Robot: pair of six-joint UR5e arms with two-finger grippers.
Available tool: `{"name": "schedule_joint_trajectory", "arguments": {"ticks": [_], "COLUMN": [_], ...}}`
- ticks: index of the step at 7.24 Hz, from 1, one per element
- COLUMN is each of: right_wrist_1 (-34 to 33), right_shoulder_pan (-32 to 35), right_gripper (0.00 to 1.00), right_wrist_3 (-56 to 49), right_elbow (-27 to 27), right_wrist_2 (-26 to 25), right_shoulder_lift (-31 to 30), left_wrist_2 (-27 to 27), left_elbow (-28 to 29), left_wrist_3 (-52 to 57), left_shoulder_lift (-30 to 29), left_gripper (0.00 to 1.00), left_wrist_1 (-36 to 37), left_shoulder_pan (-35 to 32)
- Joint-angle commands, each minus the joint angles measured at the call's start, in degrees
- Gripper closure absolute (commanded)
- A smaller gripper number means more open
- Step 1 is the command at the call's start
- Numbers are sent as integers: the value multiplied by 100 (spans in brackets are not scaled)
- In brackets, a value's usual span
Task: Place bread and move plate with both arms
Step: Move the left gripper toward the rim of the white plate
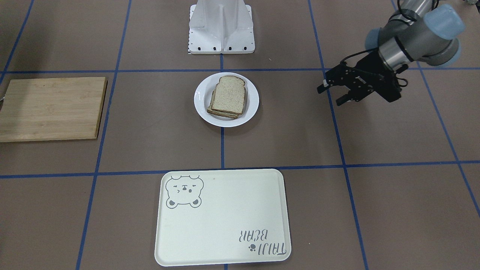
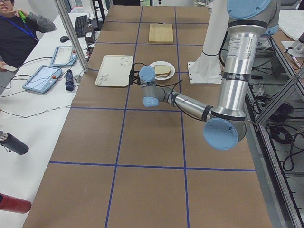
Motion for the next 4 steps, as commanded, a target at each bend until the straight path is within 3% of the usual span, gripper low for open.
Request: {"name": "schedule_joint_trajectory", "arguments": {"ticks": [1,3,4], "right_wrist_1": [1,1,1], "right_shoulder_pan": [4,4,4], "right_gripper": [0,0,0], "right_wrist_3": [11,11,11], "right_elbow": [9,18,18], "right_wrist_2": [12,21,21], "right_shoulder_lift": [-10,-19,-10], "left_wrist_2": [1320,2121,2360], "left_elbow": [57,344,634], "left_wrist_3": [-731,-977,-1352], "left_shoulder_lift": [-92,-179,-510], "left_gripper": [2,3,11], "left_wrist_1": [-485,-957,-1196], "left_shoulder_pan": [1298,1986,2137]}}
